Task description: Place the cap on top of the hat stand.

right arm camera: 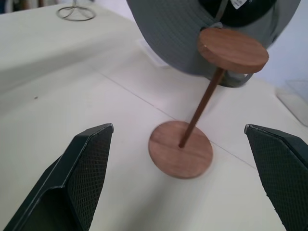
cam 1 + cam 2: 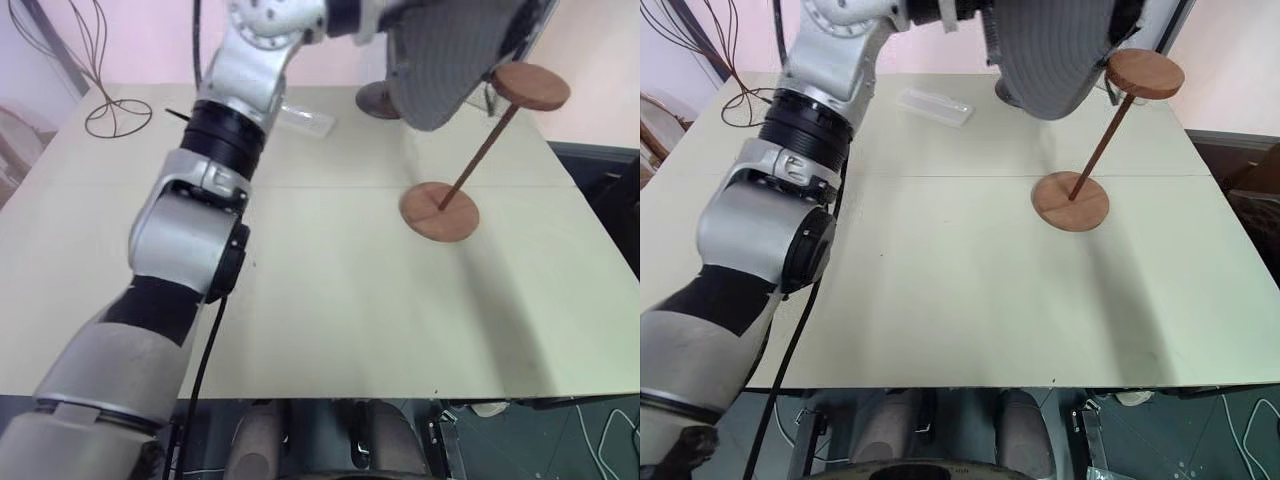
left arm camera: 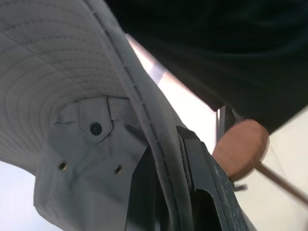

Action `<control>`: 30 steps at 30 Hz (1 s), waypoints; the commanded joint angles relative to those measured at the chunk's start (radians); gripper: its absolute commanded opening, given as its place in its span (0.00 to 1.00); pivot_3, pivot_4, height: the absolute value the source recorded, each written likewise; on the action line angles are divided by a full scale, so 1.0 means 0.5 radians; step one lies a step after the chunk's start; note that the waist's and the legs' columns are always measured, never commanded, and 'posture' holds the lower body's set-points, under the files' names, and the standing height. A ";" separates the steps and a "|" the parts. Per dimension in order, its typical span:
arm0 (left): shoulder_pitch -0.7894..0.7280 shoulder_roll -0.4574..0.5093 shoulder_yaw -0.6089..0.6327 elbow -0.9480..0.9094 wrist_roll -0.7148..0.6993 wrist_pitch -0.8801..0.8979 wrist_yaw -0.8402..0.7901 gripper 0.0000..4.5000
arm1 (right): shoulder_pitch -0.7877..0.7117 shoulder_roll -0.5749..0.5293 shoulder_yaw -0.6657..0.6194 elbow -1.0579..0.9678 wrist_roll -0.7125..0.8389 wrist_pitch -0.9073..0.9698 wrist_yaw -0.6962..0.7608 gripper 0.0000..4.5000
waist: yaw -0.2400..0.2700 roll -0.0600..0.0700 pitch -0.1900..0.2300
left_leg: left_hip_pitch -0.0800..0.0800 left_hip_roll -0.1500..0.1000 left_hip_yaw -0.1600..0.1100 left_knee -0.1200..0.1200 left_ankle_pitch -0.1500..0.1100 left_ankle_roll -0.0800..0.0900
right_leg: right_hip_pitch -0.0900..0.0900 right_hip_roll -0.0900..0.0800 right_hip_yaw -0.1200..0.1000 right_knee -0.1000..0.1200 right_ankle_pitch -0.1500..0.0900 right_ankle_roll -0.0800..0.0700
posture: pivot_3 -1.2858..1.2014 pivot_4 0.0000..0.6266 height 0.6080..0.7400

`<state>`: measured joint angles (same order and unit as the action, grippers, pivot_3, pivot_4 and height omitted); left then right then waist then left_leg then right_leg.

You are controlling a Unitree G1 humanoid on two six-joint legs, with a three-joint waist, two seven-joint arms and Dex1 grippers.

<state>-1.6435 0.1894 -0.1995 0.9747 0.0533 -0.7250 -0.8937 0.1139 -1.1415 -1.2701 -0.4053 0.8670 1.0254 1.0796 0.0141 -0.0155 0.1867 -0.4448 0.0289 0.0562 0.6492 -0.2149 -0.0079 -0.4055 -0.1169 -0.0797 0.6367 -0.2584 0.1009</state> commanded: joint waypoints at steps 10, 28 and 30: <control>-0.210 0.158 -1.020 0.273 1.903 -0.570 1.745 0.01 | 0.070 0.146 -0.409 -0.254 0.208 0.201 -0.190 1.00 | 0.006 -0.002 0.001 | -0.006 0.000 -0.009 0.001 -0.002 0.003 | 0.000 -0.001 0.001 -0.008 0.000 0.001 | 0.52 0.24 1.00; -0.068 0.144 -0.618 0.498 1.202 -0.629 1.552 0.01 | 0.256 0.199 -0.490 -0.297 0.300 0.134 -0.298 1.00 | 0.003 -0.001 0.001 | -0.018 0.003 -0.009 0.007 -0.004 0.006 | -0.008 -0.002 0.000 -0.007 0.002 0.003 | 0.52 0.24 1.00; -0.054 0.147 -0.544 0.497 1.091 -0.580 1.404 0.01 | 0.264 0.183 -0.471 -0.284 0.292 0.109 -0.287 1.00 | 0.004 -0.001 0.001 | -0.018 0.002 -0.009 0.007 -0.004 0.006 | -0.007 -0.002 0.000 -0.007 0.002 0.004 | 0.52 0.24 1.00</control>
<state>-1.6539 0.2551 -0.5244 1.2455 0.6731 -1.0324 -0.1502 0.2453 -1.0392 -1.4659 -0.5472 1.0062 1.1039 0.9335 0.0163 -0.0161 0.1870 -0.4537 0.0298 0.0518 0.6527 -0.2166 -0.0047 -0.4091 -0.1180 -0.0799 0.6331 -0.2570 0.1029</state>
